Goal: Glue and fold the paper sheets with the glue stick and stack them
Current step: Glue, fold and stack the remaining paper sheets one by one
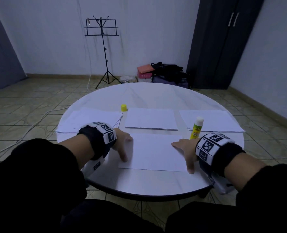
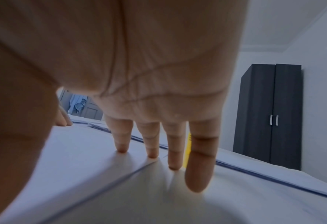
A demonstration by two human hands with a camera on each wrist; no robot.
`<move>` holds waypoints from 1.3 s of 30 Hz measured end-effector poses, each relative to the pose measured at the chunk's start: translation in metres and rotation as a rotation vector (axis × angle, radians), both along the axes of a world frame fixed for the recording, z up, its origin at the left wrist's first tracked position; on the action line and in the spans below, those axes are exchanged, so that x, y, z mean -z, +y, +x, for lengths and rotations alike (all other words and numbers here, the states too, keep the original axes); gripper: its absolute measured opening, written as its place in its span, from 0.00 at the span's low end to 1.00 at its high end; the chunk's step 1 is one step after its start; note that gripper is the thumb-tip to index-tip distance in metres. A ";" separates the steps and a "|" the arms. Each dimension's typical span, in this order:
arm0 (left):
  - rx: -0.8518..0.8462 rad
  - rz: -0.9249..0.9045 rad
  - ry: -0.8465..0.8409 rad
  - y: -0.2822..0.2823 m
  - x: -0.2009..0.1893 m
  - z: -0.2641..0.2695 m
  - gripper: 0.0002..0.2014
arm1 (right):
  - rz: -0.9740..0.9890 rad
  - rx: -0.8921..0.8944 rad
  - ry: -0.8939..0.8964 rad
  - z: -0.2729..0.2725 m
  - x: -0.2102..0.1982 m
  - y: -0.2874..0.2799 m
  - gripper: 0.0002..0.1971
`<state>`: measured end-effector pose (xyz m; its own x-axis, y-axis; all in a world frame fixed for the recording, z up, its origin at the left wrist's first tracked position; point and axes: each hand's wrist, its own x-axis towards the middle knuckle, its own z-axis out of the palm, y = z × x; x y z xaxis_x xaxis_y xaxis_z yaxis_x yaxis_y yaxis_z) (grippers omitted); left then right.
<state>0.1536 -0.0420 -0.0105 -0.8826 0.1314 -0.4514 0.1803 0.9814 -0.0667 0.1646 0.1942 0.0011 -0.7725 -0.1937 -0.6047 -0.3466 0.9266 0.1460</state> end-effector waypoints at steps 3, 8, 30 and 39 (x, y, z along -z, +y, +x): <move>0.011 -0.052 -0.013 0.001 -0.001 -0.004 0.45 | -0.012 0.006 -0.003 -0.001 0.000 0.001 0.57; -0.045 -0.078 -0.028 0.006 -0.004 -0.006 0.48 | 0.011 -0.006 0.010 -0.001 0.001 -0.001 0.56; -0.447 0.914 0.007 -0.018 0.004 0.005 0.25 | -0.080 0.137 0.043 0.007 0.009 0.004 0.42; -0.389 0.974 0.196 -0.037 -0.010 -0.001 0.29 | -0.527 0.541 0.100 -0.015 0.005 -0.010 0.18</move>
<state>0.1528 -0.0795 0.0000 -0.9874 0.0529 -0.1494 -0.0856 0.6154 0.7835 0.1492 0.1838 -0.0036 -0.8883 -0.0158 -0.4591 0.1676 0.9194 -0.3559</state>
